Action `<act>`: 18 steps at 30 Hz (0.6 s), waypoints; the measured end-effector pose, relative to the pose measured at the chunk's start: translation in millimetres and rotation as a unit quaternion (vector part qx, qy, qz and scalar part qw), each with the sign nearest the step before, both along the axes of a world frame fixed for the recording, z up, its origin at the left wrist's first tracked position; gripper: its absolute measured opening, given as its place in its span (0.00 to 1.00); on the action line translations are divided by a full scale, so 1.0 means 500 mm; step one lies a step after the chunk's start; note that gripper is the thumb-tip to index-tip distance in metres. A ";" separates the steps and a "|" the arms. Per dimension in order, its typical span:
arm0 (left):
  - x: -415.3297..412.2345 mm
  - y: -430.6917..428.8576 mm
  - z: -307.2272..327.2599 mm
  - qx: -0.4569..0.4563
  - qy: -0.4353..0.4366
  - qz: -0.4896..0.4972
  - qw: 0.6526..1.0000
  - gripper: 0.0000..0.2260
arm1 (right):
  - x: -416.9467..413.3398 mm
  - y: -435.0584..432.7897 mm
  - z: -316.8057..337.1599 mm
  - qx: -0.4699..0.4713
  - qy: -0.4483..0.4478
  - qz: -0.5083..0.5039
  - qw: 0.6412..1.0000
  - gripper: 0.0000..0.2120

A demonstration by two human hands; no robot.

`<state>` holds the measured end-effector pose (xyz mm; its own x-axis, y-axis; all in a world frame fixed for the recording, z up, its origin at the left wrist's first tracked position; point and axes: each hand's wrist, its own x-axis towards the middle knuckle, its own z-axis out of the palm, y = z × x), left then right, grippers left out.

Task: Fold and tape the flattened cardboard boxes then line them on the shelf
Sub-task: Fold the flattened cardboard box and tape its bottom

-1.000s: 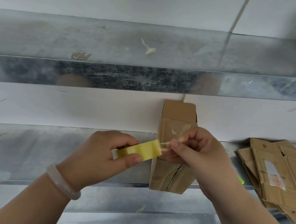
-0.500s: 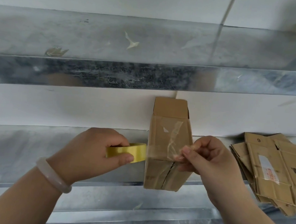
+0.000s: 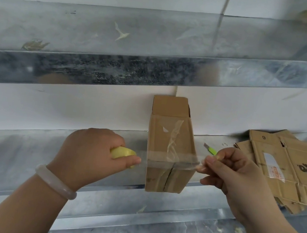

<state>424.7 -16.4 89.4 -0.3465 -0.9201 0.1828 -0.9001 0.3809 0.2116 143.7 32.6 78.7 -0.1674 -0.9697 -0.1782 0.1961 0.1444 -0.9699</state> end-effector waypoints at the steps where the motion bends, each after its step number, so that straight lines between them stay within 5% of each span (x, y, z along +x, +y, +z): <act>1: -0.004 -0.002 -0.001 0.000 -0.019 0.012 1.000 0.30 | -0.002 0.001 -0.002 0.002 0.003 -0.006 1.000 0.17; 6: -0.018 -0.014 -0.021 -0.022 -0.039 0.016 0.999 0.31 | -0.011 -0.008 -0.020 0.024 -0.005 -0.029 0.999 0.04; 18: -0.029 -0.022 -0.075 -0.010 -0.006 0.020 1.000 0.30 | -0.028 -0.045 -0.073 0.153 -0.111 0.027 0.982 0.05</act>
